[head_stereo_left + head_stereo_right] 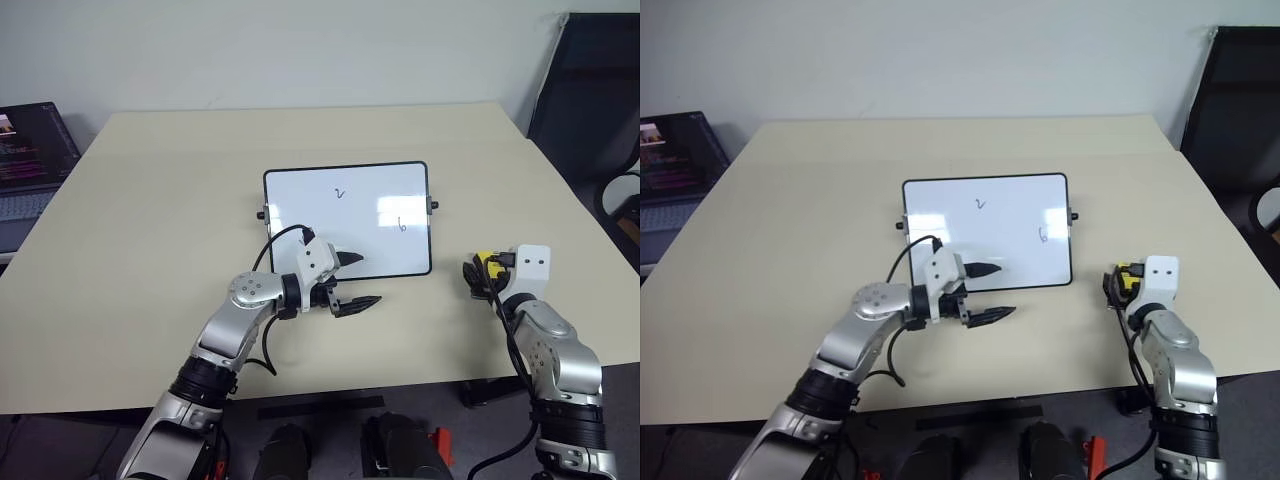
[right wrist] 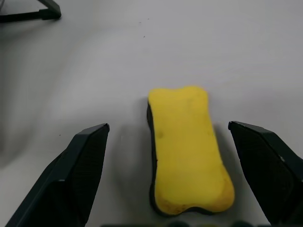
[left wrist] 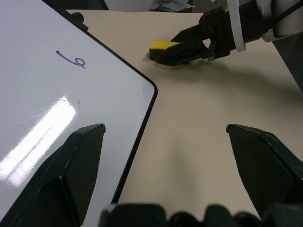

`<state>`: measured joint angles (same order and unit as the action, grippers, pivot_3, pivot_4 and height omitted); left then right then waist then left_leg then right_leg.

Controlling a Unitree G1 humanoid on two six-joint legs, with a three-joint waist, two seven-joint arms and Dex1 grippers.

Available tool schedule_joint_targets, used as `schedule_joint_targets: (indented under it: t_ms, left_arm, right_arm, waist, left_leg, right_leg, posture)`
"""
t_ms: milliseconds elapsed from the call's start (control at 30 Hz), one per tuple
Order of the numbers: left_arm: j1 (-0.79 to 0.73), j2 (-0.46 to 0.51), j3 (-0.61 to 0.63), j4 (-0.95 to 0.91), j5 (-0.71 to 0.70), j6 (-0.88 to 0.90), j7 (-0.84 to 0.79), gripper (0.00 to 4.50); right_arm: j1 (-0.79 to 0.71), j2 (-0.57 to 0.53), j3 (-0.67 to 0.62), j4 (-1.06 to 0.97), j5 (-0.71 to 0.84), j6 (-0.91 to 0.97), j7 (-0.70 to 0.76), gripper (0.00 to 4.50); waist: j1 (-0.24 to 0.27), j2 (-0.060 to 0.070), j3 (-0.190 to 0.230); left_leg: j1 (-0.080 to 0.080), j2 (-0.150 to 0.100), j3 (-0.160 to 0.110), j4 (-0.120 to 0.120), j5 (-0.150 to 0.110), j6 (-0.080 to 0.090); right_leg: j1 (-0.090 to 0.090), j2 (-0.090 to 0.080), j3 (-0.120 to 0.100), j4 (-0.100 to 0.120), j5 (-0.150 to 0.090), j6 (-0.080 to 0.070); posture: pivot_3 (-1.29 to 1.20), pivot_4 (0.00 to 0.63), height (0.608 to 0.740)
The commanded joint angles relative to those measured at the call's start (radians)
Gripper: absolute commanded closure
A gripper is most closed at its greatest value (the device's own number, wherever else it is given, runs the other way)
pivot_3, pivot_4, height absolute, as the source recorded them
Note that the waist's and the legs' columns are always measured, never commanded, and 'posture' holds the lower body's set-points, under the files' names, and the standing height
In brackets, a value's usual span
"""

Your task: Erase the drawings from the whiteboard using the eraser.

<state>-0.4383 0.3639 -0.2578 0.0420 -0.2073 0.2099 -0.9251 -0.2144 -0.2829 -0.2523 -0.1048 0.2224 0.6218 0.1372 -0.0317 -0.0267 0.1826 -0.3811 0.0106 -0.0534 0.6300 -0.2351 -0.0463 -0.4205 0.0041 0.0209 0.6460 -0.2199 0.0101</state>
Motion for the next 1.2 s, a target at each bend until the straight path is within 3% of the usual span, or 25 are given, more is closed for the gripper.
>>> schedule_joint_targets:
  t_ms: [33, 567, 700, 900, 1200]
  left_arm:
    - [0.004, 0.002, 0.018, -0.049, -0.004, -0.019, 0.007, 0.00]
    - [-0.001, -0.005, 0.022, -0.053, -0.006, -0.028, 0.030, 0.00]
    - [-0.005, -0.008, 0.021, -0.047, -0.005, -0.030, 0.031, 0.00]
    - [-0.006, -0.009, 0.021, -0.048, -0.004, -0.031, 0.033, 0.00]
    - [-0.007, -0.012, 0.018, -0.048, -0.003, -0.032, 0.037, 0.00]
  right_arm:
    - [-0.004, -0.004, -0.008, -0.012, 0.006, -0.007, 0.002, 0.08]
    - [0.001, -0.008, -0.025, 0.002, 0.000, -0.008, -0.019, 0.08]
    - [0.003, -0.005, -0.030, 0.000, -0.001, -0.011, -0.031, 0.99]
    - [0.005, -0.007, -0.031, -0.003, 0.000, -0.017, -0.039, 3.14]
    - [-0.002, -0.004, -0.028, 0.000, 0.002, -0.023, -0.043, 3.21]
  waist:
    - [0.000, 0.000, 0.000]
    - [0.000, 0.000, 0.000]
    - [0.000, 0.000, 0.000]
    - [0.000, 0.000, 0.000]
    - [0.000, 0.000, 0.000]
  left_leg:
    - [0.000, 0.000, 0.000, 0.000, 0.000, 0.000]
    - [0.000, 0.000, 0.000, 0.000, 0.000, 0.000]
    - [0.000, 0.000, 0.000, 0.000, 0.000, 0.000]
    - [0.000, 0.000, 0.000, 0.000, 0.000, 0.000]
    - [0.000, 0.000, 0.000, 0.000, 0.000, 0.000]
  right_leg:
    - [0.000, 0.000, 0.000, 0.000, 0.000, 0.000]
    - [0.000, 0.000, 0.000, 0.000, 0.000, 0.000]
    - [0.000, 0.000, 0.000, 0.000, 0.000, 0.000]
    - [0.000, 0.000, 0.000, 0.000, 0.000, 0.000]
    - [0.000, 0.000, 0.000, 0.000, 0.000, 0.000]
  posture:
    - [0.00, 0.150, 0.740]
    - [0.00, 0.150, 0.740]
    - [0.00, 0.150, 0.740]
    - [0.00, 0.150, 0.740]
    - [0.00, 0.150, 0.740]
